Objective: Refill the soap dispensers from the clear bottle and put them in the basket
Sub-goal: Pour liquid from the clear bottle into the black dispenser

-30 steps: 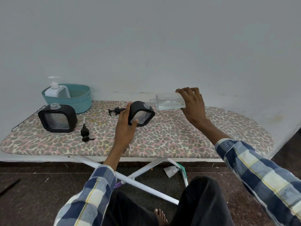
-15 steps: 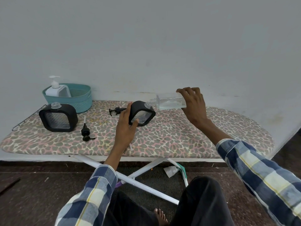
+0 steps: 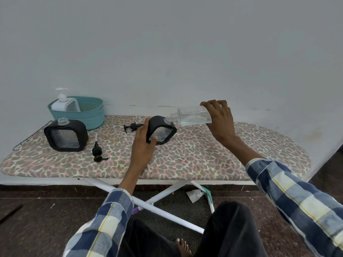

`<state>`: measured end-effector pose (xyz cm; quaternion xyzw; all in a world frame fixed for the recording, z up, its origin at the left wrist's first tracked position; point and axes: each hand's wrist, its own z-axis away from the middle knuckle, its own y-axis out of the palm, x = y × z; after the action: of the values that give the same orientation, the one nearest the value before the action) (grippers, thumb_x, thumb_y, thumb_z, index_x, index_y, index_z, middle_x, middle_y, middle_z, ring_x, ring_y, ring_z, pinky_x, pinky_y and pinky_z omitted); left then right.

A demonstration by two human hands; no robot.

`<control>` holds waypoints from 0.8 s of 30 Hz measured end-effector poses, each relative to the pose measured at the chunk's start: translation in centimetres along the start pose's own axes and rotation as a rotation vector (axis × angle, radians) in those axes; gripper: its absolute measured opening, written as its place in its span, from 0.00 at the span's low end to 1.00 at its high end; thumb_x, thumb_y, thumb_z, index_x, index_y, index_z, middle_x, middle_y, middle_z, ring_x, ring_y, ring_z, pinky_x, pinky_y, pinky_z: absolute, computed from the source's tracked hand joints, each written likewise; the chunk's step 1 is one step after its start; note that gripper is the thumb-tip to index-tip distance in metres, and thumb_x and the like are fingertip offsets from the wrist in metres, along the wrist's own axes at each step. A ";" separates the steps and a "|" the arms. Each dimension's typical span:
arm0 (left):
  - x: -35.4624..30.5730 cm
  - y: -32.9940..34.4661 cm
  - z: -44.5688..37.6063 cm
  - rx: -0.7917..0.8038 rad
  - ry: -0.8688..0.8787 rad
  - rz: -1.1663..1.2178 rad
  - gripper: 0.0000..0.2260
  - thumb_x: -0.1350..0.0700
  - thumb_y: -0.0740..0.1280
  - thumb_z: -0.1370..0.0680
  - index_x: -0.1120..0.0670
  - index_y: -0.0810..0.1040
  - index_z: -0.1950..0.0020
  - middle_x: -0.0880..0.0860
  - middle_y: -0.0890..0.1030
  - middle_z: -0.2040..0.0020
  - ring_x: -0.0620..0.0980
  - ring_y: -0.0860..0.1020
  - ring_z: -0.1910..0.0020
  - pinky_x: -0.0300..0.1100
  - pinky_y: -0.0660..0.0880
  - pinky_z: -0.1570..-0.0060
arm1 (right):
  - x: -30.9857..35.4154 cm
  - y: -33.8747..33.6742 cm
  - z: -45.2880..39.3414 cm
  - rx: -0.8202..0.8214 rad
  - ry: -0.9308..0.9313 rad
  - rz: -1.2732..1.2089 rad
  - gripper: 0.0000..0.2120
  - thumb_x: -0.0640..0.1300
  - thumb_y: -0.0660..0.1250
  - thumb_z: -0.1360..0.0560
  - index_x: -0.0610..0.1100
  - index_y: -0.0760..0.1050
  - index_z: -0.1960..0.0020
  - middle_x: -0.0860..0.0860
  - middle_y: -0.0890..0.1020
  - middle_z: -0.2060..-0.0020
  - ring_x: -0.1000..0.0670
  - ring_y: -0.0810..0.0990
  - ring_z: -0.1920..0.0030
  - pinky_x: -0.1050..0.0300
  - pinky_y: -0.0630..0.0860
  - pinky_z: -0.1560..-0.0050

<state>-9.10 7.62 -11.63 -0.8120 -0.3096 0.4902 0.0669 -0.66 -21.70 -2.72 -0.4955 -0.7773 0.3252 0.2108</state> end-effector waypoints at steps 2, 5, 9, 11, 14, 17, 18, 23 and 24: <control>0.1 0.0 0.0 0.000 0.006 -0.001 0.32 0.58 0.66 0.14 0.45 0.56 0.13 0.52 0.69 0.24 0.43 0.72 0.35 0.20 0.68 0.46 | 0.0 0.0 0.0 0.001 0.001 -0.002 0.39 0.34 0.83 0.35 0.51 0.72 0.29 0.50 0.78 0.35 0.40 0.72 0.35 0.41 0.78 0.45; 0.2 0.0 -0.1 -0.002 0.009 0.007 0.33 0.58 0.66 0.14 0.44 0.55 0.13 0.52 0.69 0.25 0.45 0.73 0.34 0.29 0.73 0.42 | 0.0 0.0 -0.1 0.002 0.004 -0.008 0.38 0.34 0.83 0.35 0.51 0.72 0.29 0.50 0.78 0.35 0.41 0.72 0.35 0.42 0.78 0.45; 0.1 0.1 -0.1 -0.005 0.011 -0.002 0.33 0.59 0.66 0.15 0.45 0.56 0.13 0.52 0.69 0.25 0.43 0.72 0.34 0.27 0.71 0.43 | 0.0 0.0 -0.1 0.000 0.005 -0.009 0.38 0.34 0.83 0.34 0.51 0.73 0.30 0.50 0.78 0.35 0.41 0.71 0.35 0.41 0.78 0.44; 0.2 0.1 -0.1 -0.003 0.017 0.005 0.33 0.58 0.66 0.15 0.45 0.56 0.13 0.52 0.69 0.26 0.42 0.72 0.34 0.24 0.70 0.44 | 0.0 0.0 -0.1 0.000 0.008 -0.010 0.37 0.34 0.82 0.34 0.51 0.73 0.30 0.50 0.79 0.35 0.41 0.72 0.35 0.42 0.78 0.44; 0.4 0.1 -0.1 0.000 0.025 0.017 0.33 0.58 0.67 0.15 0.45 0.56 0.13 0.52 0.70 0.25 0.42 0.72 0.34 0.32 0.72 0.40 | 0.0 -0.1 0.0 -0.002 0.007 -0.014 0.37 0.34 0.82 0.34 0.50 0.73 0.30 0.50 0.79 0.35 0.41 0.71 0.35 0.42 0.77 0.45; 0.5 0.1 -0.1 -0.002 0.027 0.011 0.33 0.58 0.66 0.15 0.45 0.55 0.13 0.52 0.70 0.25 0.41 0.71 0.34 0.31 0.72 0.40 | 0.1 -0.1 0.0 -0.002 0.006 -0.016 0.37 0.34 0.82 0.34 0.50 0.73 0.30 0.50 0.79 0.35 0.41 0.71 0.34 0.42 0.77 0.45; 0.5 0.1 -0.2 -0.001 0.027 0.010 0.33 0.58 0.66 0.15 0.45 0.55 0.13 0.52 0.70 0.25 0.41 0.71 0.34 0.28 0.71 0.41 | 0.1 -0.1 0.0 -0.004 0.006 -0.015 0.37 0.34 0.82 0.34 0.50 0.73 0.30 0.50 0.79 0.35 0.41 0.71 0.35 0.42 0.77 0.45; 0.7 0.2 -0.2 -0.004 0.030 0.010 0.33 0.59 0.66 0.15 0.45 0.55 0.13 0.53 0.70 0.25 0.40 0.71 0.36 0.19 0.68 0.46 | 0.1 -0.1 -0.1 -0.008 0.000 -0.010 0.37 0.33 0.82 0.34 0.50 0.73 0.30 0.49 0.79 0.35 0.40 0.72 0.35 0.41 0.77 0.46; 0.7 0.2 -0.2 -0.006 0.030 0.008 0.33 0.59 0.66 0.15 0.45 0.55 0.13 0.53 0.70 0.26 0.40 0.71 0.36 0.19 0.68 0.46 | 0.1 -0.2 -0.1 -0.008 -0.001 -0.008 0.37 0.33 0.82 0.34 0.50 0.73 0.30 0.49 0.79 0.35 0.40 0.72 0.35 0.42 0.77 0.46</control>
<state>-8.59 7.90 -12.10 -0.8206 -0.3069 0.4775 0.0674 -0.78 -21.61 -2.52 -0.4929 -0.7808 0.3214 0.2098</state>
